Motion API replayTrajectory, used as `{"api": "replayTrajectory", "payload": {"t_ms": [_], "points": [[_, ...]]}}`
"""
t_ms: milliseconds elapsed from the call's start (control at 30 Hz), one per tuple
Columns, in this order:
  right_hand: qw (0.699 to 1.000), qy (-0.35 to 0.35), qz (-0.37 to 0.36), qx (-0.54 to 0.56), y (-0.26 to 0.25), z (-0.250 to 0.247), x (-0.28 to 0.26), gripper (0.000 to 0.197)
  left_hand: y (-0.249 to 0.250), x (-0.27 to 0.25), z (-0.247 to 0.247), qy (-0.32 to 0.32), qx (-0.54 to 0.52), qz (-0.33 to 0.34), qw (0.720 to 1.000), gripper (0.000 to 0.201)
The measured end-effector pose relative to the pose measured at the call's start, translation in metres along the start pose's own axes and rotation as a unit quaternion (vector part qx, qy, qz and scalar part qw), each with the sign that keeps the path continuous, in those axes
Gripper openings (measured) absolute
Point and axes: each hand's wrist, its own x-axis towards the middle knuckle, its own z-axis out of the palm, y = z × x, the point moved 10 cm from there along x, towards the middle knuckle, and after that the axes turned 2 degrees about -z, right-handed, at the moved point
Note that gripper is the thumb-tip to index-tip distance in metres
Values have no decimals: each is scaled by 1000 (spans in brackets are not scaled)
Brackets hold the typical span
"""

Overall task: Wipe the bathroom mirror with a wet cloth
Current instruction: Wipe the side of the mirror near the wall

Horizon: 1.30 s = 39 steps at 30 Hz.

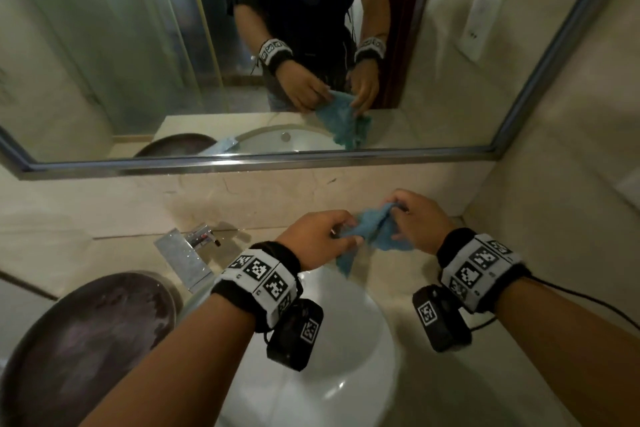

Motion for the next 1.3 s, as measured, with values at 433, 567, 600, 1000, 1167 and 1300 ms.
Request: {"api": "replayTrajectory", "payload": {"t_ms": [433,567,600,1000,1167,1300], "points": [[920,20,57,387,-13,-53,-8,26,56,46,-5,51,6,38,998,54],[945,46,59,317,-9,-77,-6,26,64,53,-20,55,47,27,997,35],[972,52,11,228,-18,-86,-4,25,65,54,-23,52,41,25,997,33],[988,83,-20,131,-17,-105,12,7,86,65,-75,196,45,49,978,48],[941,21,10,339,-30,-94,15,9,106,79,-64,109,11,54,993,59],[935,53,-39,349,-43,-110,19,14,120,82,-75,127,-40,93,987,52]]}}
